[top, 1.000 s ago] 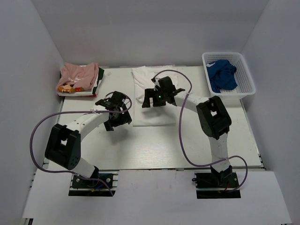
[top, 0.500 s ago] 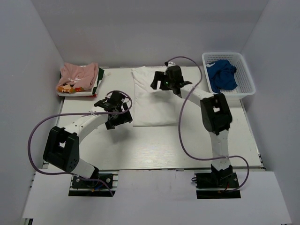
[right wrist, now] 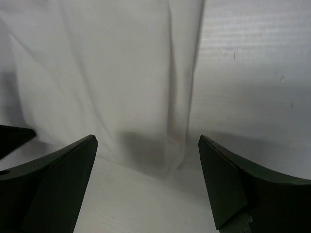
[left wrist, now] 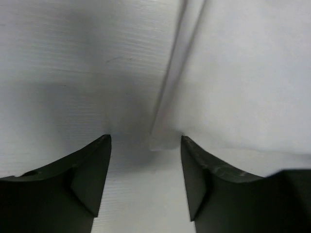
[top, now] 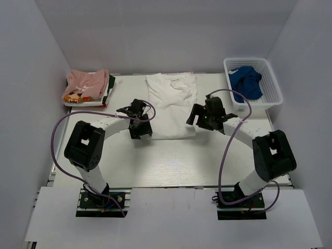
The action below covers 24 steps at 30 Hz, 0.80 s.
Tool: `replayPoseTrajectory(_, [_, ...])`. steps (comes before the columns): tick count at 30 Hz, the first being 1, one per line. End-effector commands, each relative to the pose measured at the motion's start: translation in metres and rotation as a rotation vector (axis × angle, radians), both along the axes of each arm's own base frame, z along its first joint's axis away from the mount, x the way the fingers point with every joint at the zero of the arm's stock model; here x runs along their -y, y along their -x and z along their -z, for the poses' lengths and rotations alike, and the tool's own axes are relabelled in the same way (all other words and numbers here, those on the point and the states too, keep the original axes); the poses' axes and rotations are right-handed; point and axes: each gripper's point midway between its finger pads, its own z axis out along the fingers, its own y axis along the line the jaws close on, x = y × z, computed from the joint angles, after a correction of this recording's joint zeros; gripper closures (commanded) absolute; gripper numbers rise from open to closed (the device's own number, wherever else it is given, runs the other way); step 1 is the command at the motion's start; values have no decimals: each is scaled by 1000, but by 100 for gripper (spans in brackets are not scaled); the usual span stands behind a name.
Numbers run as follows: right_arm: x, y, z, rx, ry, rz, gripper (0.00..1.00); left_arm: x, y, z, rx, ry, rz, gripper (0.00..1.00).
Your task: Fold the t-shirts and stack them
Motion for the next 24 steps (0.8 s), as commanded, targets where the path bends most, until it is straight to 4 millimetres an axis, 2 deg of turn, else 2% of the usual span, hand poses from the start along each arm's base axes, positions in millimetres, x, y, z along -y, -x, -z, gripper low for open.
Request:
replayPoseTrajectory(1, [-3,18,21,-118,-41,22,10,19,-8,0,21,66,48,35])
replayPoseTrajectory(5, [2,20,35,-156,-33,58,10,21,-2,11,-6,81,59,47])
replayPoseTrajectory(6, [2,20,40,-166,-38,64,11,26,-2,9,-6,104,69,55])
replayPoseTrajectory(8, [4,25,51,-198,-47,75,18,32,0,12,-17,136,84,64])
replayPoseTrajectory(9, [4,29,56,-212,-49,74,22,32,5,16,-30,147,90,74])
replayPoseTrajectory(10, [3,30,58,-223,-67,70,36,34,7,18,-32,163,97,77])
replayPoseTrajectory(11, [2,32,61,-233,-71,68,45,37,14,22,-49,184,108,81])
replayPoseTrajectory(12, [4,36,66,-247,-71,71,56,39,14,23,-51,194,113,96])
replayPoseTrajectory(13, [2,41,69,-264,-89,60,69,39,14,23,-51,195,113,100])
replayPoseTrajectory(14, [2,41,67,-263,-97,59,90,41,15,23,-56,205,118,100])
replayPoseTrajectory(15, [3,46,68,-269,-96,55,98,38,19,27,-68,199,117,100])
replayPoseTrajectory(17, [4,56,67,-284,-105,36,100,37,28,22,-61,203,127,100])
replayPoseTrajectory(18, [3,58,57,-258,-113,24,100,36,30,16,-48,208,128,100])
replayPoseTrajectory(19, [8,71,63,-285,-103,21,100,35,33,11,-34,214,130,100])
replayPoseTrajectory(20, [10,76,57,-278,-105,21,100,36,39,-3,8,233,144,100])
replayPoseTrajectory(22, [9,87,46,-258,-109,-18,100,36,47,-17,46,250,159,100])
replayPoseTrajectory(23, [15,106,52,-311,-94,-30,100,35,57,-19,45,250,173,100])
replayPoseTrajectory(24, [14,109,35,-256,-104,-61,100,37,64,-26,56,257,189,100])
